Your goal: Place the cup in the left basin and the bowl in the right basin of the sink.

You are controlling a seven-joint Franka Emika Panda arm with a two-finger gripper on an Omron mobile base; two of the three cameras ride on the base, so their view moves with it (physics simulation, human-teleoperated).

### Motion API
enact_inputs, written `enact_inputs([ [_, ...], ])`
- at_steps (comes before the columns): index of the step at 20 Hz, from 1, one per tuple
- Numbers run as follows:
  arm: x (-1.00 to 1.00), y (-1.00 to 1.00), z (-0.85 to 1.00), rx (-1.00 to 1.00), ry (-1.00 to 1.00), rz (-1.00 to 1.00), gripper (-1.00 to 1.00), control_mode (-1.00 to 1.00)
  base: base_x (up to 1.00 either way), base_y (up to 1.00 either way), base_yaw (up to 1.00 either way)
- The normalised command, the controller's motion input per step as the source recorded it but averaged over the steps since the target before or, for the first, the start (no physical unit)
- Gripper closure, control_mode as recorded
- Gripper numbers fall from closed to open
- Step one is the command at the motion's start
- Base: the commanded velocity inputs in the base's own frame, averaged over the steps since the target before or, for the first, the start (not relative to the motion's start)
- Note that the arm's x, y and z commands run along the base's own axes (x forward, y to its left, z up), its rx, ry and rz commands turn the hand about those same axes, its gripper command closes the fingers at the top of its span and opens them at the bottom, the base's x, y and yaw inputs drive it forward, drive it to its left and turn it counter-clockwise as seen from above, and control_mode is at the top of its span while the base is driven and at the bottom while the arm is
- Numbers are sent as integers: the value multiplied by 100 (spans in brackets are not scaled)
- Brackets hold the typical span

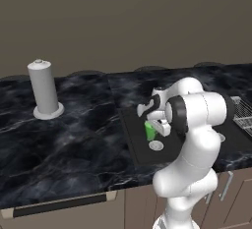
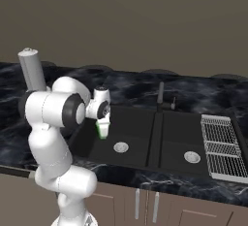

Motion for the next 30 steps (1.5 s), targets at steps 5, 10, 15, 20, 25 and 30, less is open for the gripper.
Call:
enact_inputs([
  [5, 26, -20, -37, 1, -1, 0, 100, -100, 0, 0, 0],
  [10, 34, -12, -40, 0, 0, 5, 100, -100, 0, 0, 0],
  [15, 43, -1, -48, -1, -1, 12, 100, -100, 0, 0, 0],
  [20, 39, -4, -46, 0, -2, 16, 100, -100, 0, 0, 0],
  [25, 40, -4, -35, 0, 3, 15, 100, -100, 0, 0, 0],
  [30, 26, 0, -42, 0, 0, 14, 100, -100, 0, 0, 0],
])
